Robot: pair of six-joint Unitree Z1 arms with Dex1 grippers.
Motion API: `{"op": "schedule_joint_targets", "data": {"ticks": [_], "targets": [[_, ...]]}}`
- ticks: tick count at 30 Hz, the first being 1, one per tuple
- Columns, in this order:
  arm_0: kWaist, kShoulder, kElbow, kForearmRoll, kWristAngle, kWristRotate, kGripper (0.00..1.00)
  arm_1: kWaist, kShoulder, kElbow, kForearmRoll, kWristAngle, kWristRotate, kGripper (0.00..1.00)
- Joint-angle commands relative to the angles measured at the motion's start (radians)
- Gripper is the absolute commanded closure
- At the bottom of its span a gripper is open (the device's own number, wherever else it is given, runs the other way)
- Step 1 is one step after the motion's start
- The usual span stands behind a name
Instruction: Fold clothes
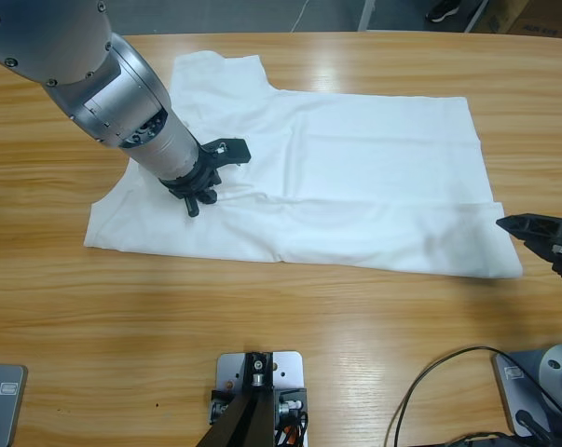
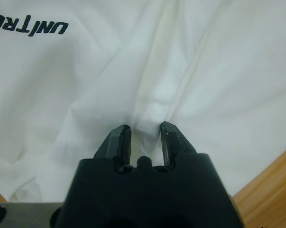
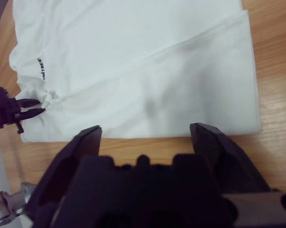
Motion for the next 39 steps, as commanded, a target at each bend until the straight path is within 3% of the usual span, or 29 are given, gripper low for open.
{"op": "schedule_joint_targets", "data": {"ticks": [1, 5, 15, 18, 31, 39], "targets": [[-0.008, 0.043, -0.001, -0.009, 0.012, -0.003, 0.902, 0.012, 0.024, 0.038, -0.015, -0.016, -0.006, 0.239], [-0.007, 0.042, 0.002, -0.007, 0.015, 0.011, 1.0, 0.012, 0.021, 0.04, -0.015, -0.015, -0.005, 0.239], [-0.008, -0.016, -0.02, 0.032, 0.009, -0.013, 1.0, 0.012, 0.031, 0.04, -0.017, -0.013, -0.006, 0.243], [-0.01, -0.026, -0.087, 0.136, -0.001, -0.072, 1.0, 0.012, 0.031, 0.04, -0.017, -0.013, -0.006, 0.243], [-0.117, -0.058, -0.135, 0.343, -0.012, -0.485, 1.0, 0.013, 0.025, 0.043, -0.021, -0.009, -0.008, 0.243], [-0.138, 0.007, -0.288, 0.457, -0.04, -0.554, 1.0, 0.013, 0.023, 0.046, -0.03, -0.006, -0.009, 0.243]]}}
